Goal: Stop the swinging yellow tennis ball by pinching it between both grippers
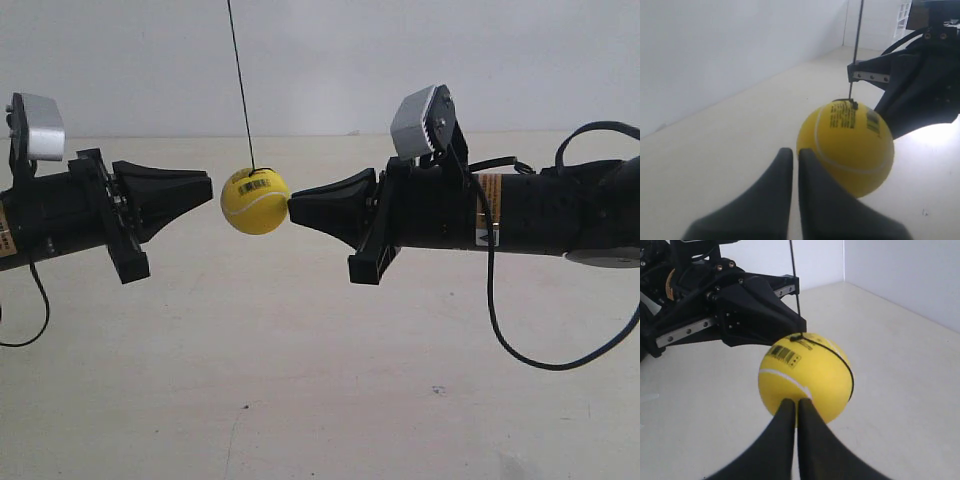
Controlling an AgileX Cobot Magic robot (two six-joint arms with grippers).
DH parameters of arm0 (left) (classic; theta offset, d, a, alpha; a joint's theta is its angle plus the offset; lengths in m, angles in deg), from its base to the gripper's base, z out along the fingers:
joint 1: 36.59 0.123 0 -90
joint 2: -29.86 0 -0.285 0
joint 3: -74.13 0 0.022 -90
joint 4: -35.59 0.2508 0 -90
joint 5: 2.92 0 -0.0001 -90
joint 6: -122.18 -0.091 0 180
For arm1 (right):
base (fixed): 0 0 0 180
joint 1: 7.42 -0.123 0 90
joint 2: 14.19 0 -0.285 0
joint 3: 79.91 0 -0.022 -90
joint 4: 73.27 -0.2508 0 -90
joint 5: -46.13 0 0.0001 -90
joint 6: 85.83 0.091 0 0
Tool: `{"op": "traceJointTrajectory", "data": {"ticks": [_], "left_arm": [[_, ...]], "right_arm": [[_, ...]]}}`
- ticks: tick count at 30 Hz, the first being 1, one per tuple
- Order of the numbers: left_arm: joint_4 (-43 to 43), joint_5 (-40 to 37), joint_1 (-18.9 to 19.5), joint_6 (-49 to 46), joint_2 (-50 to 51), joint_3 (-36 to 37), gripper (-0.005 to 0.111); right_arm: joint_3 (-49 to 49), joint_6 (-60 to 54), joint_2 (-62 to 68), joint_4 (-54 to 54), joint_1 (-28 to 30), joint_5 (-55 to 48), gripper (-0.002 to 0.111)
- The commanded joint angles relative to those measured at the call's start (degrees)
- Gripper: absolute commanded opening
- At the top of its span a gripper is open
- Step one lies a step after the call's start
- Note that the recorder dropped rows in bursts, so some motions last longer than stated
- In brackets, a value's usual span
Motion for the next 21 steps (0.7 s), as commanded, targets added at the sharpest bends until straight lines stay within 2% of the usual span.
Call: {"op": "traceJointTrajectory", "data": {"ticks": [1, 6, 21], "left_arm": [[0.39, 0.57, -2.24, 1.05, -0.51, 0.32, 0.005], [-0.31, 0.57, -5.81, -2.42, -0.51, 0.32, 0.005], [-0.31, 0.57, -5.93, -3.08, -0.51, 0.32, 0.005]], "right_arm": [[-0.23, 0.03, 0.09, 0.16, -0.05, 0.45, 0.000], [-0.23, 0.25, 0.09, 0.16, -0.05, 0.45, 0.000], [-0.23, 0.25, 0.09, 0.16, -0.05, 0.35, 0.000]]}}
